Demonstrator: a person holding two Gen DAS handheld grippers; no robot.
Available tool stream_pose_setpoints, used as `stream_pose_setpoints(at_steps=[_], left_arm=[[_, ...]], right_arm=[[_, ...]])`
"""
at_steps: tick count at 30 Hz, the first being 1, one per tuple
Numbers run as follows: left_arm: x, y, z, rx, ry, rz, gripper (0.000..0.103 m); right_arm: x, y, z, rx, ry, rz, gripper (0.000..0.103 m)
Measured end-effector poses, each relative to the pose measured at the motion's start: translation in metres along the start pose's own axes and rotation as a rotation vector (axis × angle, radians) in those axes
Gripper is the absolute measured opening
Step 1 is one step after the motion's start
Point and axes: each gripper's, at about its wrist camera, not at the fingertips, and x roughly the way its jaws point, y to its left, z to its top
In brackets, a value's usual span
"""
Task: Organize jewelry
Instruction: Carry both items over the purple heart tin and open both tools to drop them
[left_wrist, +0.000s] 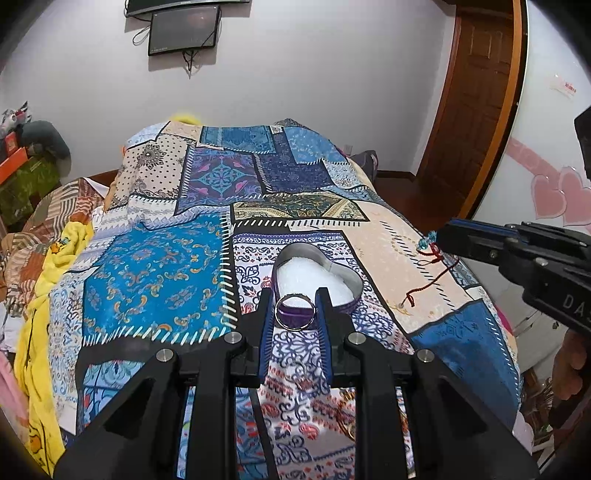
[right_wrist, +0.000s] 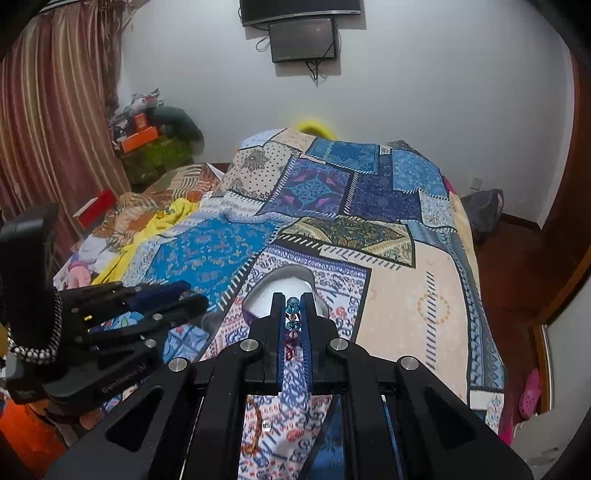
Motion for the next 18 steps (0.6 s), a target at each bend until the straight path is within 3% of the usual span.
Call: stream_pose_setpoints(at_steps=[18], left_arm=[[0.062,0.007,0.014,0.015,0.071,-0.046,0.021]], right_arm=[[0.047,-0.01,0.015,0.025,0.043,0.055,0.007]])
